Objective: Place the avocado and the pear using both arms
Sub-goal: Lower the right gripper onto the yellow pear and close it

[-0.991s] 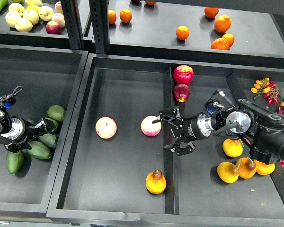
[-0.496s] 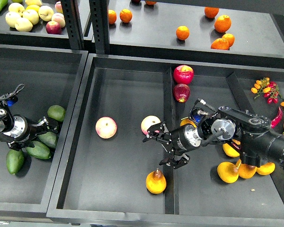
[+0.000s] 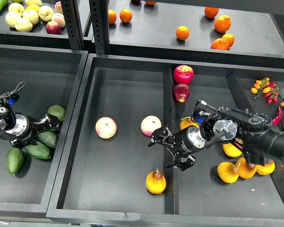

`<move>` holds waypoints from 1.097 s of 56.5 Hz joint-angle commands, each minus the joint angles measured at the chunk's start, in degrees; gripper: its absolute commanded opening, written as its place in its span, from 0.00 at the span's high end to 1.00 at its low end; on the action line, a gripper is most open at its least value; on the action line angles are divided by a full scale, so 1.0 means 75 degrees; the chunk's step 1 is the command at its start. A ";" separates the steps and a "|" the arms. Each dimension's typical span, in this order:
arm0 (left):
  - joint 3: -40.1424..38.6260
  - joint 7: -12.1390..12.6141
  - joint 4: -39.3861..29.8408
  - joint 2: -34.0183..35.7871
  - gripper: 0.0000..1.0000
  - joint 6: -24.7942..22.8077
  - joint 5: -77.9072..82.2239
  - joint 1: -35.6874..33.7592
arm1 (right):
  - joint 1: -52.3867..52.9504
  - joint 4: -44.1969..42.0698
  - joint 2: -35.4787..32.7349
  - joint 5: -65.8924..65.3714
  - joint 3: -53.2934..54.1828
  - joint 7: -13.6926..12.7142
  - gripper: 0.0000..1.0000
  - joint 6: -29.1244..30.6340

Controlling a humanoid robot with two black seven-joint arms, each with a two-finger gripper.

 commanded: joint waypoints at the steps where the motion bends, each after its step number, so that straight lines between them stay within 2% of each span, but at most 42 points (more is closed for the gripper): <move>1: 0.0000 0.0000 -0.0001 -0.0012 0.01 -0.0002 -0.0058 0.0002 | -0.0069 -0.0005 0.0074 -0.0017 -0.0054 -0.0001 0.00 0.0000; 36: -0.0012 0.0000 0.0117 -0.0082 0.01 -0.0002 -0.0058 0.0049 | -0.0760 -0.0134 0.0249 -0.0427 -0.0148 -0.0001 0.00 0.0000; 62: -0.0012 0.0000 0.0117 -0.0082 0.01 -0.0002 -0.0093 0.0084 | -0.0901 -0.0825 0.0648 -0.0650 0.0016 -0.0001 0.00 0.0000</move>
